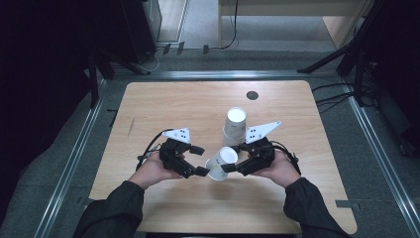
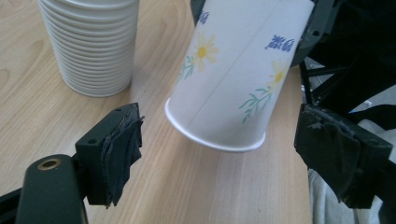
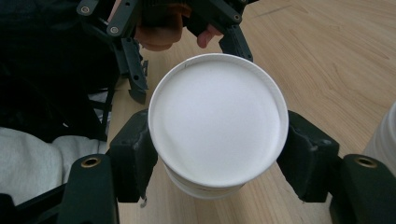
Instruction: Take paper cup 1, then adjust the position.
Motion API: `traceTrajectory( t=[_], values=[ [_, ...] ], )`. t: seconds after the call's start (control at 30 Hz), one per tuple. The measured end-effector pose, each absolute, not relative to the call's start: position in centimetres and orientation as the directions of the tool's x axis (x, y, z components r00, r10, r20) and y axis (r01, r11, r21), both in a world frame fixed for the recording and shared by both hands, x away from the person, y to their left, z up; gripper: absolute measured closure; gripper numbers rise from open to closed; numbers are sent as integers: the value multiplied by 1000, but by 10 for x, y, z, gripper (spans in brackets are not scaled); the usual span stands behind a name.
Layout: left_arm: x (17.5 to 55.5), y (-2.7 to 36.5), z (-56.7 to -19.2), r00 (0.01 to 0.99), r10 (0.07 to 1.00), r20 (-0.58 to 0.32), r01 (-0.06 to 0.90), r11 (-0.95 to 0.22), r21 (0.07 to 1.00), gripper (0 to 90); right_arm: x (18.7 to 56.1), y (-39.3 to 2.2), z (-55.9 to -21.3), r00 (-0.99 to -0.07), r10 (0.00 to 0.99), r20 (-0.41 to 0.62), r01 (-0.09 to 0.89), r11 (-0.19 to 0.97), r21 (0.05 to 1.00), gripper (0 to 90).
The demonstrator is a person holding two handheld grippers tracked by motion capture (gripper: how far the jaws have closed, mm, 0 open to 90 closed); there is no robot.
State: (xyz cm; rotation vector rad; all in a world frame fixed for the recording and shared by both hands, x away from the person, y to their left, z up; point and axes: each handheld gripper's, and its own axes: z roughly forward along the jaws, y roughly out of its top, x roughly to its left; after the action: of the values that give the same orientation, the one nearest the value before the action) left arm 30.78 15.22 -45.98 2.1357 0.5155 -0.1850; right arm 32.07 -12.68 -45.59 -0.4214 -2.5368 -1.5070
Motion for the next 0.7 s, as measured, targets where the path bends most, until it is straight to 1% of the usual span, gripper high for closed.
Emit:
traceTrajectory(
  t=[0.33,0.7],
  values=[
    [306,143,-465,920,264,-291,391,-549,739,155,323,-121,-462,-939,154,306,343,434,833,344],
    [307,141,-467,919,254,-303,394,-531,750,156,323,-119,-462,-935,137,327,354,411,840,345]
  ],
)
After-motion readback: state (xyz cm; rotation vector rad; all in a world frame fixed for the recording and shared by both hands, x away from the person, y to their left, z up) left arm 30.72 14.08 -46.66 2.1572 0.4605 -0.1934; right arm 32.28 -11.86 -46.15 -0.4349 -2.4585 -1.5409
